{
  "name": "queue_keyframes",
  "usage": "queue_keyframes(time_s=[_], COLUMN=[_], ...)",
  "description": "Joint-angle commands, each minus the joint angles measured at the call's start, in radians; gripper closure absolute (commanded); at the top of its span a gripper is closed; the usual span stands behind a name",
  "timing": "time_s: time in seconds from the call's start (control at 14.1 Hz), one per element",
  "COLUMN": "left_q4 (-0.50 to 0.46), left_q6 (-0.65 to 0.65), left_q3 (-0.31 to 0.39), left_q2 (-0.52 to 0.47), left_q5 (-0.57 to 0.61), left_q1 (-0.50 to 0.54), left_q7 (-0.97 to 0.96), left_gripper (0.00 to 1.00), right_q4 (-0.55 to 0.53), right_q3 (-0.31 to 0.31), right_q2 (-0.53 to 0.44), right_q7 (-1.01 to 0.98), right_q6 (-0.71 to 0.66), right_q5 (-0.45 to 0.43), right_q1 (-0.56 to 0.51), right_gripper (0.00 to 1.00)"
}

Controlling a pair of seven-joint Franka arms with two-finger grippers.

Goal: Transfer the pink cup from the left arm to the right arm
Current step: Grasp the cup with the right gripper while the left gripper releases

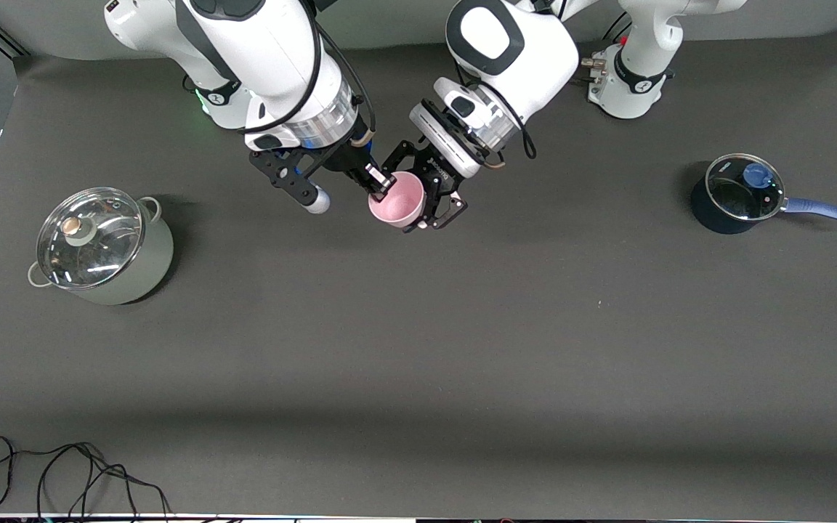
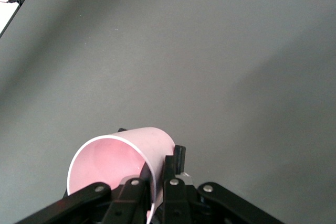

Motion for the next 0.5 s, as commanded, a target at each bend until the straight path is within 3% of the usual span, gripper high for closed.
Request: queue_keyframes(time_s=[0.0, 0.43], left_q4=[0.007, -0.004], left_q6=[0.015, 0.017], left_q3=[0.008, 0.016], left_q2=[-0.021, -0.014], left_q5=[-0.018, -0.015], left_q1=[-0.009, -0.001], left_q7=[-0.027, -0.056], left_gripper=[0.01, 0.01], right_q4=[0.038, 0.05], right_q3=[-0.017, -0.02], right_q2=[0.017, 0.015], right_q7=[0.021, -0.035], right_q6=[0.0, 0.0], right_q5=[-0.013, -0.016], right_q1=[0.003, -0.021], right_gripper=[1.0, 1.0])
